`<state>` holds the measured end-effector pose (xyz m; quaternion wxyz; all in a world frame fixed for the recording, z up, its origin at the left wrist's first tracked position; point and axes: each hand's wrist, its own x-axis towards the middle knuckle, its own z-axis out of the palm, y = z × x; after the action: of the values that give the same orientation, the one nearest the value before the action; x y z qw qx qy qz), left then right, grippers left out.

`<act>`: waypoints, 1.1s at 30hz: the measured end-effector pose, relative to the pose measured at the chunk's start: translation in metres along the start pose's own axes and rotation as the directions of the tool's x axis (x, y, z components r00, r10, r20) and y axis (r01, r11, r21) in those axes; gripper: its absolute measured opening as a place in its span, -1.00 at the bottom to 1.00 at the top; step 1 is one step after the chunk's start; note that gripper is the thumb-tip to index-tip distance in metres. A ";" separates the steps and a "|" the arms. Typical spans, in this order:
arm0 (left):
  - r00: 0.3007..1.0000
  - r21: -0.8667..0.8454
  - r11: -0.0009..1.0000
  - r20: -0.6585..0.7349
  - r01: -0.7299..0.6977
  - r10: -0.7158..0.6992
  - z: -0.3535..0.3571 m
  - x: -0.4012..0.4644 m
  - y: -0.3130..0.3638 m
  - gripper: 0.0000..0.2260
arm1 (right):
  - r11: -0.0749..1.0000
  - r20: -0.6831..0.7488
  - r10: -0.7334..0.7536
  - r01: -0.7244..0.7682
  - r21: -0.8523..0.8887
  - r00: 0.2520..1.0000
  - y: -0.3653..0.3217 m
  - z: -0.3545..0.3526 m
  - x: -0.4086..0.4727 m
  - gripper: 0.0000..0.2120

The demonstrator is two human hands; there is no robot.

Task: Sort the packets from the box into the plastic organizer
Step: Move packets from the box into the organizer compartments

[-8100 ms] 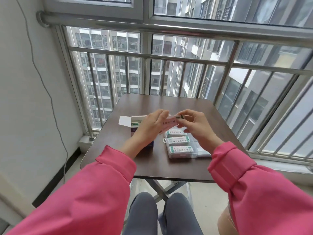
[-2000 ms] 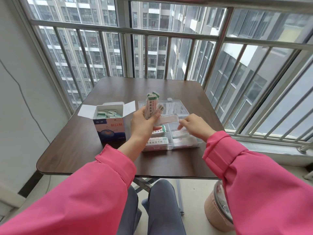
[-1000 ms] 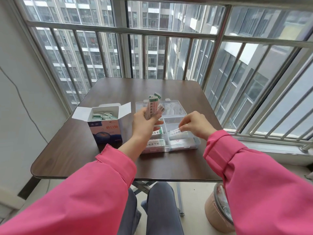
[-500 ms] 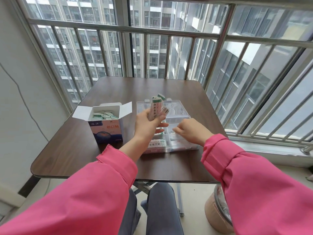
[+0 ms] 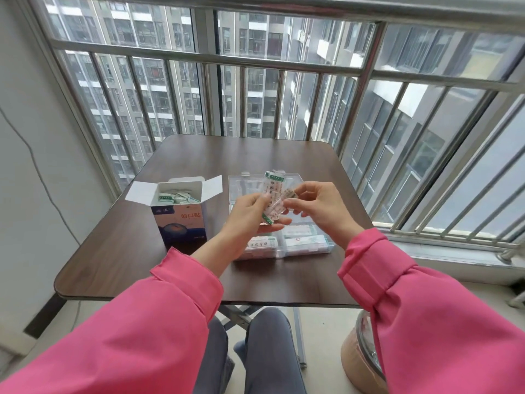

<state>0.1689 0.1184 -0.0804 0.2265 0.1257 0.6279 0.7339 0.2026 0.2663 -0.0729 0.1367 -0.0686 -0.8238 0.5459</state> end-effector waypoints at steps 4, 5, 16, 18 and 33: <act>0.998 0.091 0.996 -0.062 -0.022 0.028 -0.008 0.000 0.002 -0.89 | 0.999 -0.055 -0.037 0.037 0.000 0.998 -0.003 -0.001 0.000 -0.75; 0.997 0.109 0.994 -0.066 -0.027 0.034 -0.010 0.000 0.002 -0.91 | 0.999 -0.053 -0.041 0.041 -0.001 0.998 -0.004 -0.002 0.000 -0.73; 0.986 0.122 0.982 -0.068 -0.146 0.155 -0.008 0.000 -0.002 -0.91 | 0.976 -0.101 0.153 -0.134 0.174 0.983 -0.007 0.000 -0.005 -0.81; 0.985 0.080 0.986 -0.083 -0.148 0.154 -0.007 0.001 -0.003 -0.95 | 0.972 -0.149 0.173 -0.145 0.183 0.974 -0.003 -0.003 -0.004 -0.82; 0.979 0.367 0.925 -0.129 -0.100 0.157 -0.004 0.029 -0.014 -0.89 | 0.905 -0.249 0.306 -0.361 -0.223 0.919 0.043 -0.010 0.020 -0.91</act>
<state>0.1442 0.1312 -0.0978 0.1011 0.1481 0.7573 0.6279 0.1849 0.2977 -0.1054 0.1158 -0.2835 -0.8463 0.4360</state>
